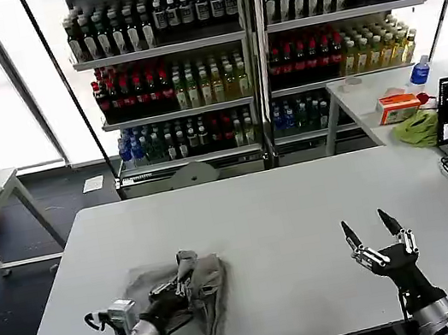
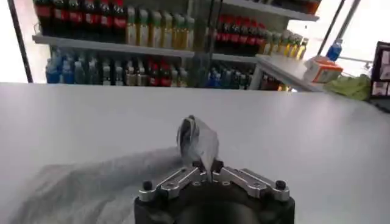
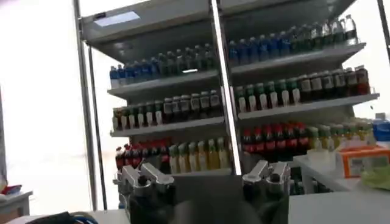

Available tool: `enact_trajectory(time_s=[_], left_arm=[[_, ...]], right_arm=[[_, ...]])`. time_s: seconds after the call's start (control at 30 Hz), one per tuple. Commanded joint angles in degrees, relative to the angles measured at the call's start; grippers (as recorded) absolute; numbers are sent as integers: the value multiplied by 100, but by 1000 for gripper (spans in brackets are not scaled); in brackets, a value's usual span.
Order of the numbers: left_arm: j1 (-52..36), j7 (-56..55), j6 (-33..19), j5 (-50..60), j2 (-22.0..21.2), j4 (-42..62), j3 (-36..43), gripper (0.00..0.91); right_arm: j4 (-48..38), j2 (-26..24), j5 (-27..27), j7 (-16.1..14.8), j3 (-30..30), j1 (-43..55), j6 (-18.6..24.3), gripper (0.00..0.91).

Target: Fold and organize the clothes.

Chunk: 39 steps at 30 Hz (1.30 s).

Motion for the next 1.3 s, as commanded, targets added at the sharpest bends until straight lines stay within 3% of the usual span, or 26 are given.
enact_trajectory(time_s=[0.03,0.3,0.57,0.73,0.87,1.1,1.3], left_arm=[[-501,-237,141,-7,-31,388,651,907],[-282,-113,116,-79,-25,-100,238,907],[429,-28,141,-929,152,-1329,-1354,907],[807,377,146,-815,277,-1035,-2473,907],[1116,895,143,267,115,-534,-3063,907],[1523,1380,-203,768,-354,529,-3008,907],[1399,1432,-198,644,-670,1010,-2609,907]], right_arm=[[17,14,-20,-18,0,-23,6,907],[37,38,-11,-25,-65,14,-12,907],[19,24,25,-5,-111,84,-33,907],[-1,21,14,-8,-181,157,-40,907],[-21,-3,6,-15,-212,168,-28,907],[-140,5,46,-17,-201,246,-27,907],[-107,-25,59,-14,-205,242,-32,907]])
